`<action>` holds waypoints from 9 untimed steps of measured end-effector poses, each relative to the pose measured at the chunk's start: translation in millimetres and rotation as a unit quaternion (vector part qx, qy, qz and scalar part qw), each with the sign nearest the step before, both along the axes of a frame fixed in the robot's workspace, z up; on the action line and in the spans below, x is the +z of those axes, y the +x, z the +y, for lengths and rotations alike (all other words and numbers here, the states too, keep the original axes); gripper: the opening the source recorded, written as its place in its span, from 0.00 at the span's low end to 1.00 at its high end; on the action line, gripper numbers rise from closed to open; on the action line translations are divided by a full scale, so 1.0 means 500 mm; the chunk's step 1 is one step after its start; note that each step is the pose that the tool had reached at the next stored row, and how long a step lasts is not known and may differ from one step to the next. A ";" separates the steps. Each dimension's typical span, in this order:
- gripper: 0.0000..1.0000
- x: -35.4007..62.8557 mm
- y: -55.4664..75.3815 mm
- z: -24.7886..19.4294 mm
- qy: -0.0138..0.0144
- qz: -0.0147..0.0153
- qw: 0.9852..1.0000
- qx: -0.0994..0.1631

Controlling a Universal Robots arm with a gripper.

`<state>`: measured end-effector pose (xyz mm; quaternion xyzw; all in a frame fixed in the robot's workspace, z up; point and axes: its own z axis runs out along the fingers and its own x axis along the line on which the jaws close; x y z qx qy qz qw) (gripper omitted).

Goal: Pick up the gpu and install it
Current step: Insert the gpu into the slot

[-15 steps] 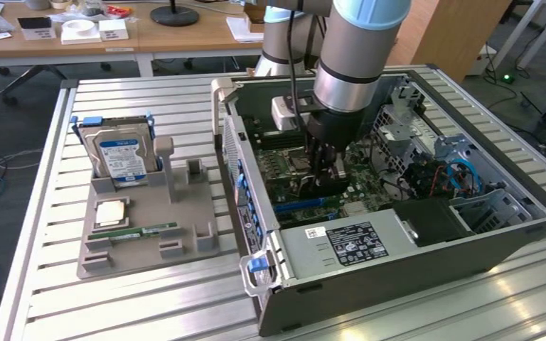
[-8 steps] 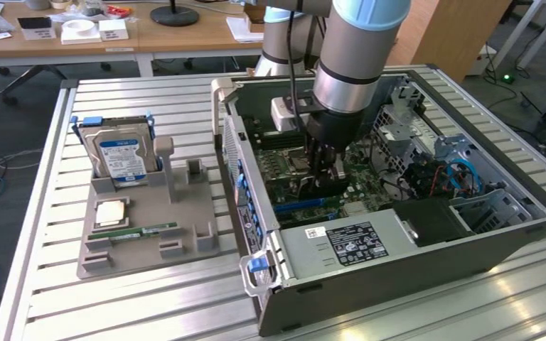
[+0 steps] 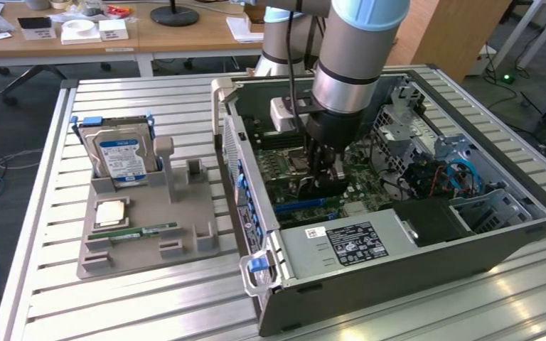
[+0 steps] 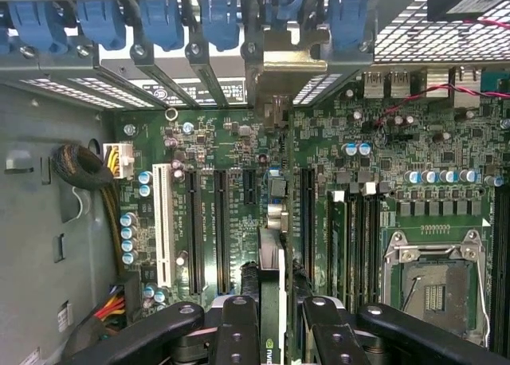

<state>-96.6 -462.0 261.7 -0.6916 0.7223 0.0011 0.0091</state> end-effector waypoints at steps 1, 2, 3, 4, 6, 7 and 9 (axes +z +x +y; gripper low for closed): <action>0.26 0.000 -0.001 0.0000 0.000 0.000 1.000 0.000; 0.26 0.000 -0.001 0.0000 0.000 0.000 1.000 0.000; 0.26 0.000 -0.002 0.0000 0.000 0.000 1.000 0.000; 0.26 0.000 -0.003 0.0000 0.000 0.000 1.000 0.000; 0.26 0.000 -0.004 0.0000 0.000 0.000 1.000 0.000; 0.26 0.000 -0.005 0.0000 0.000 0.000 1.000 0.000; 0.26 -0.001 -0.006 -0.0001 0.000 0.000 1.000 0.000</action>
